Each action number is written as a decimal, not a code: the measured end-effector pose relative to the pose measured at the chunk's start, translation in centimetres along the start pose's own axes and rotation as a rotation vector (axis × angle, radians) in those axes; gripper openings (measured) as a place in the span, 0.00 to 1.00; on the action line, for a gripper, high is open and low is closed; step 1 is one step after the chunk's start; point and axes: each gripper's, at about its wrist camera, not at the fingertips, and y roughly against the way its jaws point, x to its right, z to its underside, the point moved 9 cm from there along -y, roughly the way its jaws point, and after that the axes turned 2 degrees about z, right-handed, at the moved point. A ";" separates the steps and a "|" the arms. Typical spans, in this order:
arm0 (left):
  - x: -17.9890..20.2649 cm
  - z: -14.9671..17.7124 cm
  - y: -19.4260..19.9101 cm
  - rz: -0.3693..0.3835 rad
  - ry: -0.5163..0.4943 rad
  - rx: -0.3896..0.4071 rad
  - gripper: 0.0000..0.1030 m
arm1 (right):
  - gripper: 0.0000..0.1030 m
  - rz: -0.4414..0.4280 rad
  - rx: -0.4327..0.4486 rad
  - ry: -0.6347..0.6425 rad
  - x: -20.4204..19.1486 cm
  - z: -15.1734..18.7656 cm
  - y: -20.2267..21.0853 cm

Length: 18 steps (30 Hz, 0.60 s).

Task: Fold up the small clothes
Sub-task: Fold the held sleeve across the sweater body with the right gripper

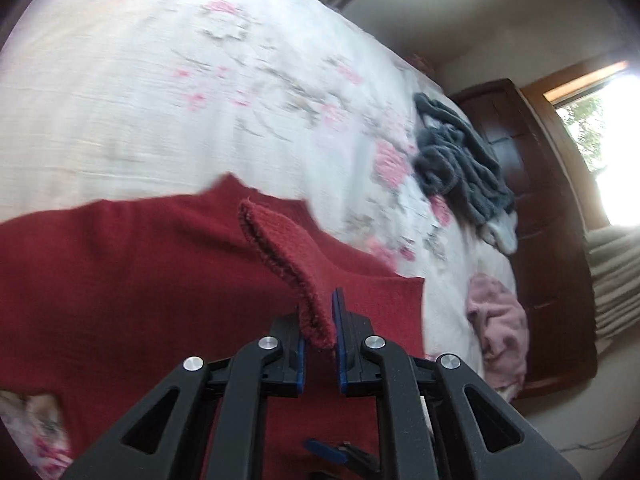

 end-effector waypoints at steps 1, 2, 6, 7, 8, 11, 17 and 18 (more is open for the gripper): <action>-1.4 -0.1 0.4 -0.021 0.010 0.005 0.10 | 0.47 0.001 -0.002 0.000 -0.2 0.2 0.0; -2.7 -0.2 0.7 -0.040 0.022 0.008 0.10 | 0.47 0.003 -0.004 -0.001 -0.1 0.0 -0.3; -7.7 0.3 0.6 -0.095 0.086 0.024 0.10 | 0.47 0.007 -0.015 -0.007 0.2 -0.4 -1.0; -9.1 0.5 0.4 -0.099 0.109 0.025 0.10 | 0.47 0.009 -0.017 -0.007 0.2 -0.4 -1.2; -10.3 0.9 0.3 -0.106 0.120 0.023 0.10 | 0.47 0.010 -0.019 -0.007 0.2 -0.6 -1.7; -13.6 2.2 -1.2 -0.148 0.140 -0.005 0.10 | 0.47 0.014 -0.023 -0.002 0.0 -0.5 -2.1; -16.6 3.5 -0.5 -0.298 0.183 0.084 0.27 | 0.47 0.018 -0.022 -0.025 1.0 -0.9 -2.0; -15.7 3.5 0.6 -0.256 0.194 0.136 0.36 | 0.47 0.017 -0.020 -0.026 0.9 -0.9 -1.8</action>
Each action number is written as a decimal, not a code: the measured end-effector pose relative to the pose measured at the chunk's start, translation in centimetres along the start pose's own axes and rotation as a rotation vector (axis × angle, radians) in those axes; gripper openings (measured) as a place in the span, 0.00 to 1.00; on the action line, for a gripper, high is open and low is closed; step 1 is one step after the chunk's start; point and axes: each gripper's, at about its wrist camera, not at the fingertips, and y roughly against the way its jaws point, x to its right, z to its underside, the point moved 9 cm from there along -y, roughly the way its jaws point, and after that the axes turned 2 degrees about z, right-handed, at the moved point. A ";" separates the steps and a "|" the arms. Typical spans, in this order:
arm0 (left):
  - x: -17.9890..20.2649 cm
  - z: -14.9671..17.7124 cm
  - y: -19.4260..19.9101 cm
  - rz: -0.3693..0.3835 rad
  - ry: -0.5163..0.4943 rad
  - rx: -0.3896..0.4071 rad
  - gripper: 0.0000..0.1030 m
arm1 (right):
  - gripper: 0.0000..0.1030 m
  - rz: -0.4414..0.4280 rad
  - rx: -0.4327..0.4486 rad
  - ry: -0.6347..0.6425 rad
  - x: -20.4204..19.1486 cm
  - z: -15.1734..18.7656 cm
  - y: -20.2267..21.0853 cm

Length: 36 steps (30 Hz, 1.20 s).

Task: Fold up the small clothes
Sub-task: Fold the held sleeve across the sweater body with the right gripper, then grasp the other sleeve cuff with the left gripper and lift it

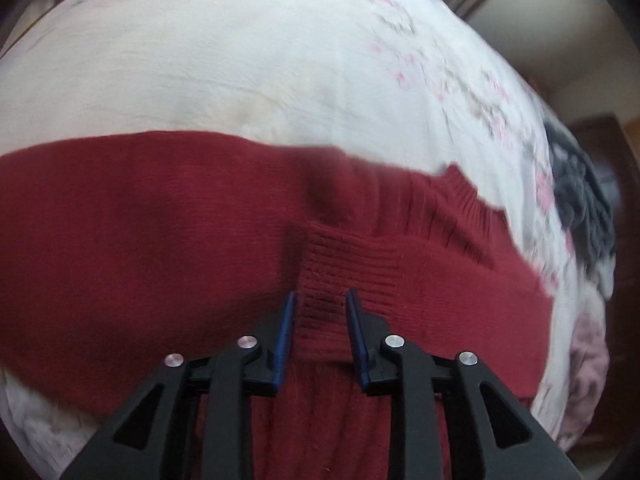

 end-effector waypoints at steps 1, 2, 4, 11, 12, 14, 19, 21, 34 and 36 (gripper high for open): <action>0.9 0.2 1.2 0.055 0.007 0.041 0.42 | 0.47 -0.002 0.002 -0.002 0.0 -0.1 0.2; 2.1 0.7 1.8 0.120 0.004 0.051 0.43 | 0.47 -0.004 0.003 -0.005 0.1 0.0 0.3; 3.6 1.6 0.9 0.192 -0.003 -0.004 0.44 | 0.47 -0.009 0.002 -0.009 0.2 0.2 0.5; 0.3 2.2 -3.3 0.123 0.079 -0.119 0.40 | 0.41 0.036 -0.056 0.000 1.2 1.9 0.8; -0.2 2.0 -2.5 0.118 0.089 -0.111 0.40 | 0.41 0.059 -0.068 0.024 1.0 2.5 1.4; -2.1 1.1 -0.2 0.081 0.092 -0.064 0.45 | 0.41 0.081 -0.076 0.031 0.4 3.2 2.6; -12.0 -0.5 8.5 0.072 0.220 0.063 0.54 | 0.48 0.087 -0.072 0.012 -3.8 6.3 6.0; -16.8 -0.8 12.7 0.066 0.287 0.140 0.61 | 0.51 0.120 -0.111 0.045 -5.5 8.3 6.6; -39.9 0.9 23.4 0.147 0.743 0.374 0.65 | 0.59 0.234 -0.186 0.117 -13.1 11.3 7.2; -40.7 1.1 21.9 0.128 0.764 0.348 0.65 | 0.59 0.241 -0.202 0.138 -13.9 11.8 6.5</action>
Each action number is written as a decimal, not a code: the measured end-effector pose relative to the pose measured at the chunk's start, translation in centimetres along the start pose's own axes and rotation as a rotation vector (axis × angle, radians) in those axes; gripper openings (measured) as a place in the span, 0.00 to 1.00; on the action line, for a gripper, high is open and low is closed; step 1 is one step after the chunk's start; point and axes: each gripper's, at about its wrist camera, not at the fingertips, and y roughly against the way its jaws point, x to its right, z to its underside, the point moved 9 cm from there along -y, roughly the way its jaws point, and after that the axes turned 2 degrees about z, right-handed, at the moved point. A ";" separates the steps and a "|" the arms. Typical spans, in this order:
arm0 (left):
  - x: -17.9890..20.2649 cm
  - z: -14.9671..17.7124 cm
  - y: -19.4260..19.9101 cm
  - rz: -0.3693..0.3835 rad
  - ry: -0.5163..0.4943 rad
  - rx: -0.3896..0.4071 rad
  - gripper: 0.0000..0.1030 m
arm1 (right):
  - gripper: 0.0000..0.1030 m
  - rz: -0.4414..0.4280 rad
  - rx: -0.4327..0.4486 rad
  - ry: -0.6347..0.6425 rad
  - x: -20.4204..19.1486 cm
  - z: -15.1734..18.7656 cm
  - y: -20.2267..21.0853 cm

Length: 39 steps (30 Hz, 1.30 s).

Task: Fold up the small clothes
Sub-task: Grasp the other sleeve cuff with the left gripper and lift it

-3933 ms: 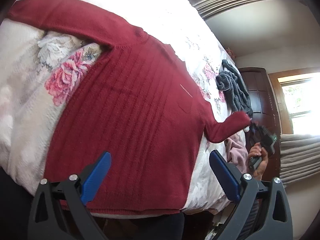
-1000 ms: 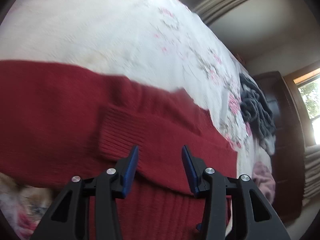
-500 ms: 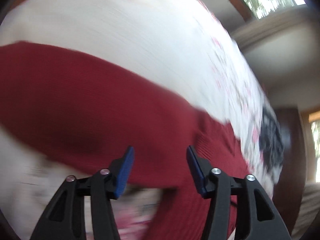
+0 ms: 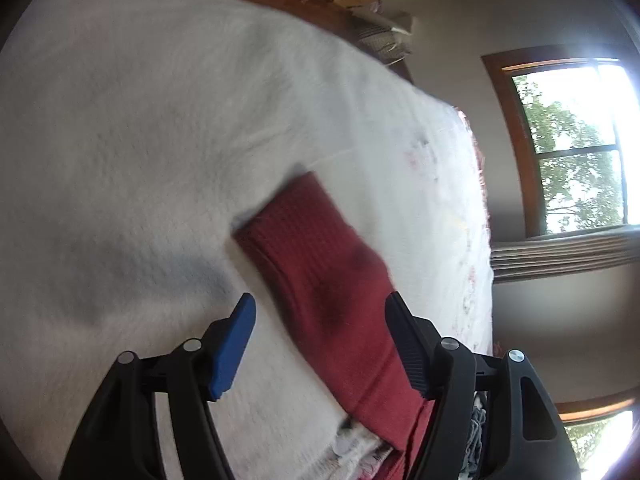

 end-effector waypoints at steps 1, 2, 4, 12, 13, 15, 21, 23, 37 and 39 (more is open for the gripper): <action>-0.4 -0.5 -0.5 -0.003 0.010 0.004 0.65 | 0.59 0.005 -0.002 0.011 -0.5 0.0 -0.1; -0.6 -0.9 -0.7 0.003 0.019 0.018 0.65 | 0.59 0.011 -0.001 0.019 -1.0 0.0 -0.2; -0.5 -1.2 -1.0 0.005 0.016 0.026 0.63 | 0.59 0.020 0.005 0.025 -1.7 0.0 -0.1; 4.2 -1.6 -0.2 0.017 -0.105 0.038 0.07 | 0.59 0.033 0.011 -0.007 -1.5 0.2 0.1; 5.6 -1.1 0.4 0.035 -0.137 0.041 0.07 | 0.59 0.035 0.012 -0.004 -1.6 0.2 0.2; 9.1 -0.2 1.6 0.081 -0.223 0.047 0.07 | 0.59 0.036 0.027 0.000 -1.7 -0.1 0.8; 25.0 8.1 5.2 0.311 -0.526 0.040 0.07 | 0.61 0.056 0.095 -0.067 0.1 -1.0 2.7; 29.2 11.8 5.0 0.368 -0.599 0.007 0.07 | 0.61 0.052 0.107 -0.078 0.4 -1.0 3.3; 36.9 35.8 -9.4 0.354 -0.889 -0.332 0.07 | 0.64 0.074 0.187 -0.191 6.5 -0.4 6.9; 36.2 38.1 -11.4 0.333 -0.909 -0.373 0.07 | 0.65 0.082 0.192 -0.208 7.6 -0.4 6.9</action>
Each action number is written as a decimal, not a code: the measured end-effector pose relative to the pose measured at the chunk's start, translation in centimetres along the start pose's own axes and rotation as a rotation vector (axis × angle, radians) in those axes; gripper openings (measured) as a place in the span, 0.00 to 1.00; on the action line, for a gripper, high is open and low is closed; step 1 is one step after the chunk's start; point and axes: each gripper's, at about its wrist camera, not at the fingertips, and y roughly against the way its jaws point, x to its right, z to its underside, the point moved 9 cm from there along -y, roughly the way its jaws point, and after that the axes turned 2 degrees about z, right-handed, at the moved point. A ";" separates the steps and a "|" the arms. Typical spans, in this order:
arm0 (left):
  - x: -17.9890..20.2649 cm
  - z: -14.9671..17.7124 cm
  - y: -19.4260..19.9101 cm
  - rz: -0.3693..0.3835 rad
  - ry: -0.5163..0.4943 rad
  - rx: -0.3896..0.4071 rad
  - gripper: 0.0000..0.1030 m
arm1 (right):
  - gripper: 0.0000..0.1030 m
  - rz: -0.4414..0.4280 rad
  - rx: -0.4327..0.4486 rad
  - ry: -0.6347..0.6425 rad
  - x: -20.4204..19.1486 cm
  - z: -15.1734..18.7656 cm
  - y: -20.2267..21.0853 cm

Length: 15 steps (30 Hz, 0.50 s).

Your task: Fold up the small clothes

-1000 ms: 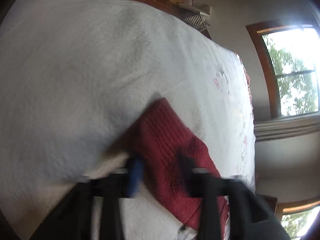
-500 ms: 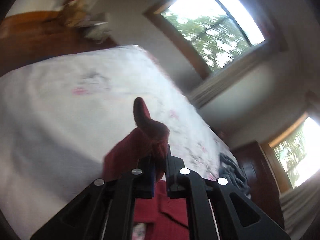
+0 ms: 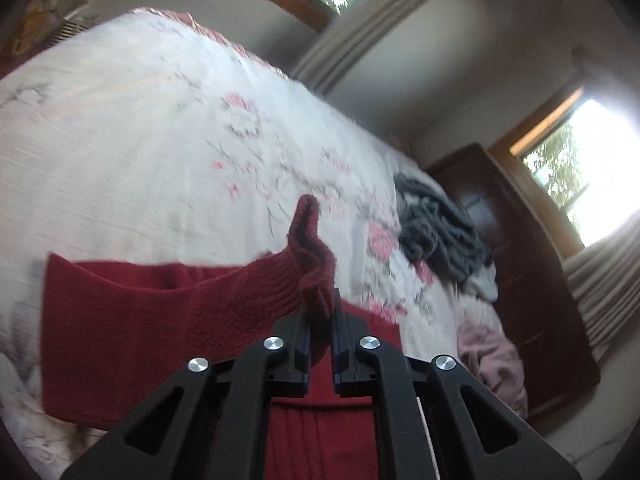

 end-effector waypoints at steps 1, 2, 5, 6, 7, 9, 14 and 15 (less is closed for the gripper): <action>0.0 1.0 -1.7 -0.006 -0.009 -0.031 0.07 | 0.66 0.008 0.004 -0.008 0.5 -0.2 0.0; 0.0 2.1 -2.8 -0.010 -0.013 -0.055 0.07 | 0.67 0.014 0.008 -0.014 0.9 -0.4 -0.1; -0.7 5.5 -7.0 -0.027 -0.024 -0.165 0.13 | 0.70 0.028 0.030 -0.042 2.2 -1.4 -0.3; -1.2 6.3 -8.0 -0.028 -0.019 -0.196 0.29 | 0.71 0.031 0.033 -0.056 2.7 -1.9 -0.7; -1.9 7.5 -8.6 -0.043 -0.016 -0.220 0.49 | 0.71 0.034 0.032 -0.061 2.9 -2.1 -0.9; -3.1 8.7 -9.0 -0.067 -0.013 -0.218 0.65 | 0.71 0.032 0.031 -0.068 3.2 -3.7 -1.7; -5.6 14.1 -4.1 -0.065 0.045 -0.235 0.71 | 0.72 -0.134 -0.030 -0.124 2.6 -9.9 -5.5; -5.9 15.6 -3.2 -0.073 0.042 -0.245 0.71 | 0.71 -0.169 -0.048 -0.147 2.5 -11.6 -7.1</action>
